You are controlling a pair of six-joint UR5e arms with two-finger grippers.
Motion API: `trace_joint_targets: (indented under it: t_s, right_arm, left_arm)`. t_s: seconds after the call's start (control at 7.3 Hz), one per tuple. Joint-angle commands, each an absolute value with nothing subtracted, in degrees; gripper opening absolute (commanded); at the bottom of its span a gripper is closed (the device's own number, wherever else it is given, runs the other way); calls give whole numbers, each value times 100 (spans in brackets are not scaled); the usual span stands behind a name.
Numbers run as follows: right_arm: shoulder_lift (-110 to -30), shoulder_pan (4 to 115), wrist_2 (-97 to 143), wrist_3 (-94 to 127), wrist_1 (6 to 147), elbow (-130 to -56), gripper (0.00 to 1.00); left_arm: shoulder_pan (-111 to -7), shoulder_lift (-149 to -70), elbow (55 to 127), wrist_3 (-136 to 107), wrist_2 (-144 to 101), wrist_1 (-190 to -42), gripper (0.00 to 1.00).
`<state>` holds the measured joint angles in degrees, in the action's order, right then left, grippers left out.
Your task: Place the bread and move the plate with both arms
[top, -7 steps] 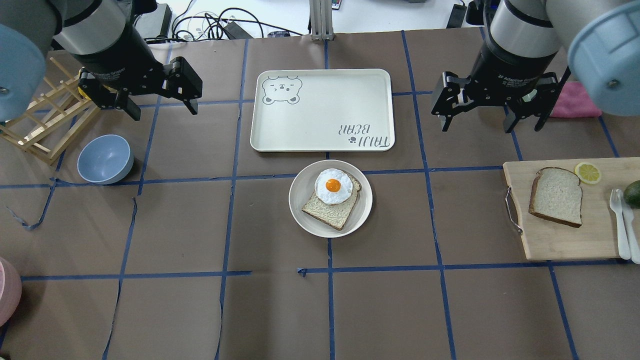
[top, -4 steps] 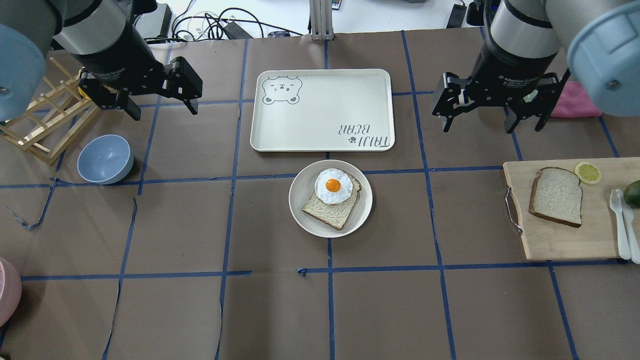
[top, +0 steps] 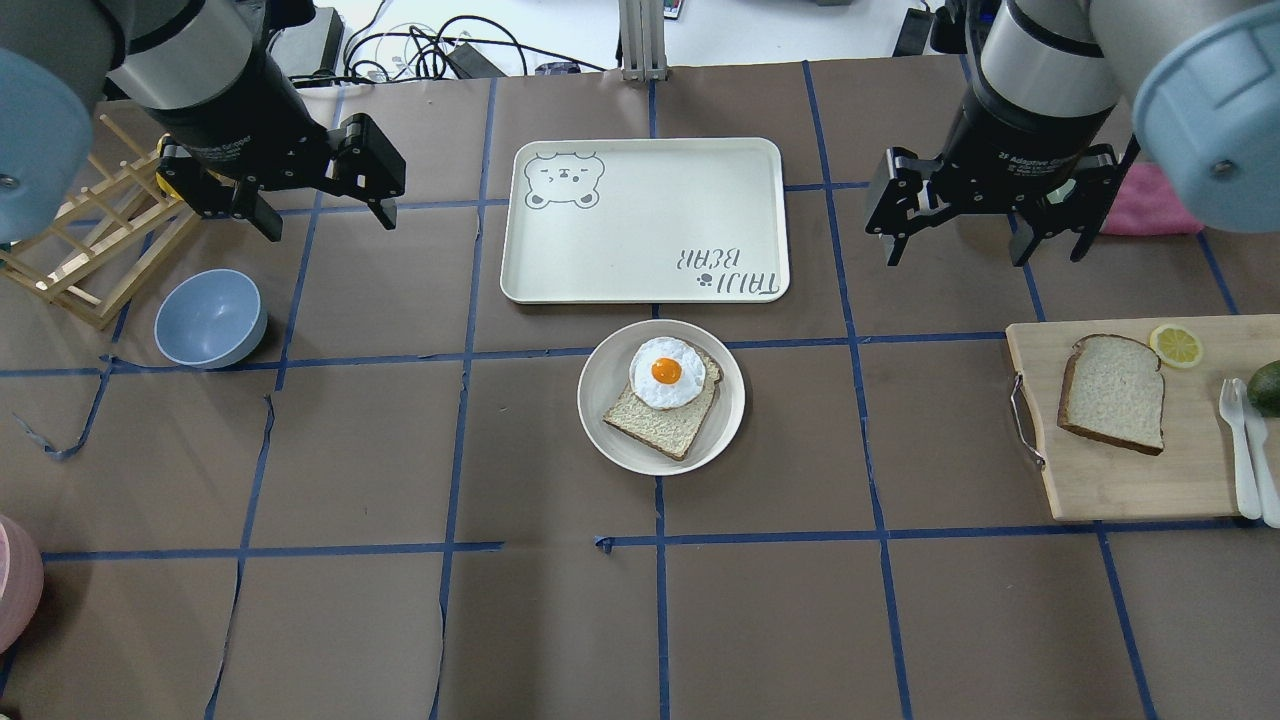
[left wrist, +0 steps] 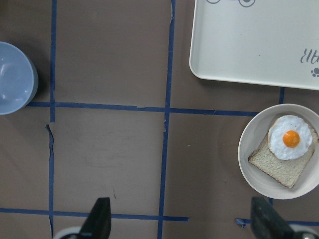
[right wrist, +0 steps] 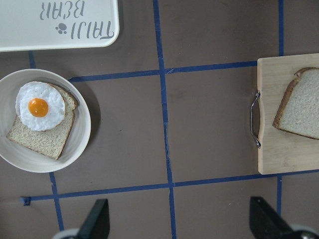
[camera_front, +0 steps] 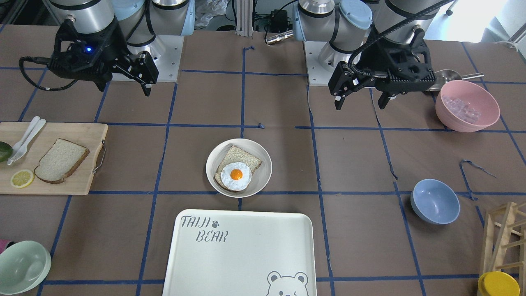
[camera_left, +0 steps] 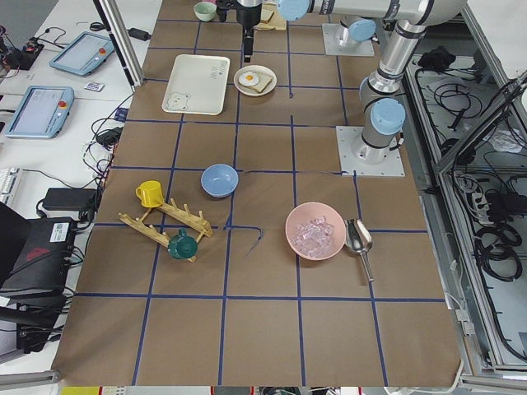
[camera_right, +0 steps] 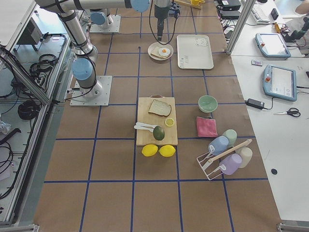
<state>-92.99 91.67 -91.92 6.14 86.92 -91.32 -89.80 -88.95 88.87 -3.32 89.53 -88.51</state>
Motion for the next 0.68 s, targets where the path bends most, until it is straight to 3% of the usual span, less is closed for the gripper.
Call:
trace_joint_targets:
  t_s: [0.0, 0.55]
  right_arm:
    - [-9299, 9167, -9193, 606, 8666, -9141, 100]
    - [-9308, 9167, -9167, 606, 8666, -9123, 100]
  left_arm:
    - [-8974, -8895, 8895, -334, 8956, -8851, 100]
    - [-8982, -8895, 8895, -334, 8965, -8851, 100]
